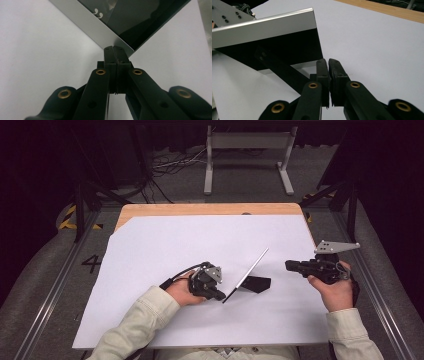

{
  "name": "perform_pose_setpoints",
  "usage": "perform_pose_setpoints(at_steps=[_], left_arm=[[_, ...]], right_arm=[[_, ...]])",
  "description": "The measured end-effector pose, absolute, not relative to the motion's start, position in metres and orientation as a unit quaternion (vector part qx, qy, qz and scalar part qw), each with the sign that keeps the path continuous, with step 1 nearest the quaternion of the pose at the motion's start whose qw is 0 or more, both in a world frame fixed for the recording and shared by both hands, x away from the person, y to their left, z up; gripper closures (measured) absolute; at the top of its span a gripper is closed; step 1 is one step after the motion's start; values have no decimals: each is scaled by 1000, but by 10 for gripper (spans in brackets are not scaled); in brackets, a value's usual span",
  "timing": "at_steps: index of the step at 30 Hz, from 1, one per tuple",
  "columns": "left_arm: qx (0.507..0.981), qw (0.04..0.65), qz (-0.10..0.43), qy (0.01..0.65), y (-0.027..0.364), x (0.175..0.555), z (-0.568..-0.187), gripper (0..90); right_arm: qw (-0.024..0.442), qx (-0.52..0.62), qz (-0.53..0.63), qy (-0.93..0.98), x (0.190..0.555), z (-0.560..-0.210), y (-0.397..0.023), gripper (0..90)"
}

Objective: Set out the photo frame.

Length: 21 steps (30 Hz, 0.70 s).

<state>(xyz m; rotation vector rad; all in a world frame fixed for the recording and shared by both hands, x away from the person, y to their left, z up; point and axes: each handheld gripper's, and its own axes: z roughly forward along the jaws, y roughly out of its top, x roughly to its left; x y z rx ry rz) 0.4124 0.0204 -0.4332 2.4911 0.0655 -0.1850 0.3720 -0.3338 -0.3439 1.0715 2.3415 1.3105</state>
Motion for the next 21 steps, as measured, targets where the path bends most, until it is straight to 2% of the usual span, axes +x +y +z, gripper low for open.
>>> perform_pose_setpoints(at_steps=[21], left_arm=[[948,304,-86,-27,-12,391,-430,900]], right_arm=[[127,375,454,798,370,-342,-338,860]])
